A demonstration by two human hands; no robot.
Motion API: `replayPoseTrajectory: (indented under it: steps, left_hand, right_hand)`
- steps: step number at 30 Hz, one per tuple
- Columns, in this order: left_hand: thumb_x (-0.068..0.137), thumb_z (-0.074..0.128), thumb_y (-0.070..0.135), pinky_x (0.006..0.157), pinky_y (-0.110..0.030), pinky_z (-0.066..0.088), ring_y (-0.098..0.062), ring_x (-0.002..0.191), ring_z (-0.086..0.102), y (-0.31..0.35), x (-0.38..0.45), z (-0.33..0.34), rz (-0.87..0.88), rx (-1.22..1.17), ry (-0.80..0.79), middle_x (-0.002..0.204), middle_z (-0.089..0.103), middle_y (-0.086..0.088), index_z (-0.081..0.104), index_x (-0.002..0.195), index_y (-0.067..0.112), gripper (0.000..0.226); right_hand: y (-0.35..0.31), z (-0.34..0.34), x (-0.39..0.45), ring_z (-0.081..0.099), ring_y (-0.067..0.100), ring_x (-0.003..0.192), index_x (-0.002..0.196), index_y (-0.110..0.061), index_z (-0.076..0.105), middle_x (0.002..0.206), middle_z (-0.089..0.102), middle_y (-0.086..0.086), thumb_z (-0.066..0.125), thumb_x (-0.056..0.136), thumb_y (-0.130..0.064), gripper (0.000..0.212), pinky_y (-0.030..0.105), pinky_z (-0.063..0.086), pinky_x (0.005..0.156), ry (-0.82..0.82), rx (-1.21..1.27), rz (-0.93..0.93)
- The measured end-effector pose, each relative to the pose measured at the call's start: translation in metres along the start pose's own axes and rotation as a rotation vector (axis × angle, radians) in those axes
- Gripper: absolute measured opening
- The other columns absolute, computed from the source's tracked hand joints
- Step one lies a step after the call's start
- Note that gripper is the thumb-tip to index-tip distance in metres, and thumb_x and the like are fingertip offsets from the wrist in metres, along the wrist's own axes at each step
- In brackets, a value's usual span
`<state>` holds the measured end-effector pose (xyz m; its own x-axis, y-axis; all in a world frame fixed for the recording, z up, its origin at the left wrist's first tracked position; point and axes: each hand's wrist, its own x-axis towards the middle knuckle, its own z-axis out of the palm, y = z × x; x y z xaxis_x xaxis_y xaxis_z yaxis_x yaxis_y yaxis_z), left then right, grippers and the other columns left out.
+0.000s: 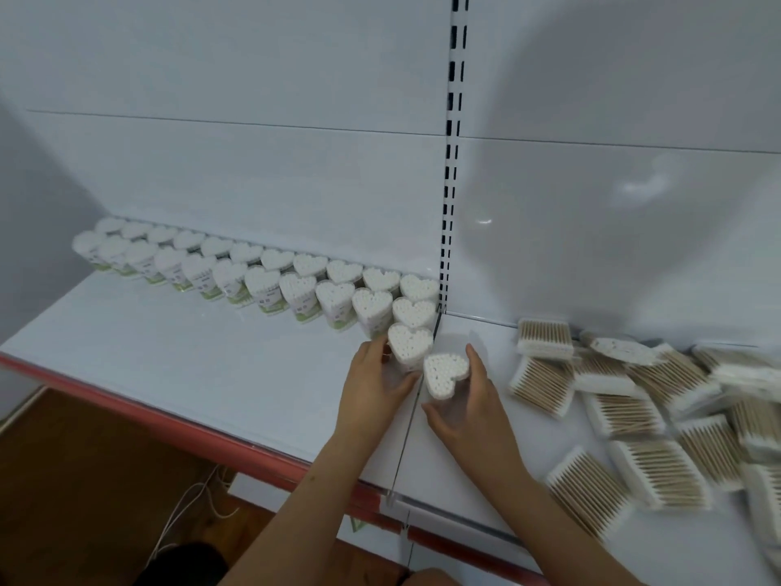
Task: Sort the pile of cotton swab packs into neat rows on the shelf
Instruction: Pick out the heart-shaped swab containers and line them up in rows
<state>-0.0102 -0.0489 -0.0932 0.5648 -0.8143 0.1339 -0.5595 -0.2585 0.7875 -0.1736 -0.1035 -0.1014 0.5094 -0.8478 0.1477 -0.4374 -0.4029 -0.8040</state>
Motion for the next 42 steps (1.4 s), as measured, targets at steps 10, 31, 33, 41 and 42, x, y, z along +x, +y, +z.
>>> replayPoseTrajectory:
  steps: [10,31,33,41,42]
  left_hand:
    - [0.089,0.064,0.028,0.094,-0.025,0.052,-0.008,0.124,0.052,0.022,-0.057,-0.035,-0.012,-0.339,-0.025,0.131,0.051,0.015,0.046,0.134,0.03,0.049]
    - [0.08,0.082,0.039,0.094,-0.027,0.036,-0.014,0.116,0.04,-0.011,0.0,-0.033,-0.146,-0.048,0.227,0.126,0.051,0.003,0.052,0.134,0.019,0.066]
    - [0.079,0.082,0.041,0.094,-0.034,0.041,-0.017,0.113,0.043,-0.012,0.008,-0.027,-0.175,-0.065,0.25,0.12,0.05,0.001,0.052,0.135,0.019,0.067]
    - [0.068,0.087,0.033,0.098,-0.052,0.044,-0.038,0.117,0.048,-0.005,-0.002,-0.022,-0.209,-0.034,0.299,0.125,0.054,-0.021,0.046,0.139,0.001,0.088]
    - [0.071,0.087,0.025,0.099,-0.053,0.044,-0.037,0.119,0.044,0.001,-0.012,-0.026,-0.223,-0.05,0.316,0.13,0.049,-0.022,0.042,0.142,0.001,0.087]
  right_hand:
    - [-0.028,-0.022,-0.016,0.05,0.0,0.12,0.142,-0.015,0.042,0.128,0.051,-0.012,0.075,0.083,-0.034,0.07,0.011,0.04,0.097,0.064,0.195,-0.164]
    - [-0.001,0.008,-0.008,0.038,0.002,0.121,0.131,-0.016,0.053,0.133,0.048,-0.004,0.054,0.098,-0.023,0.033,0.021,0.031,0.109,0.13,-0.149,-0.059]
    - [-0.001,0.009,-0.008,0.039,0.003,0.12,0.129,-0.015,0.054,0.132,0.049,-0.004,0.056,0.097,-0.019,0.033,0.008,0.022,0.106,0.119,-0.171,-0.051]
    - [-0.011,0.002,-0.014,0.042,0.006,0.125,0.132,-0.017,0.052,0.134,0.047,-0.005,0.051,0.097,-0.024,0.035,0.025,0.036,0.109,0.134,-0.1,-0.075]
    - [-0.015,-0.003,-0.017,0.042,0.005,0.125,0.133,-0.018,0.051,0.134,0.047,-0.006,0.047,0.097,-0.03,0.038,0.023,0.035,0.108,0.148,-0.082,-0.08]
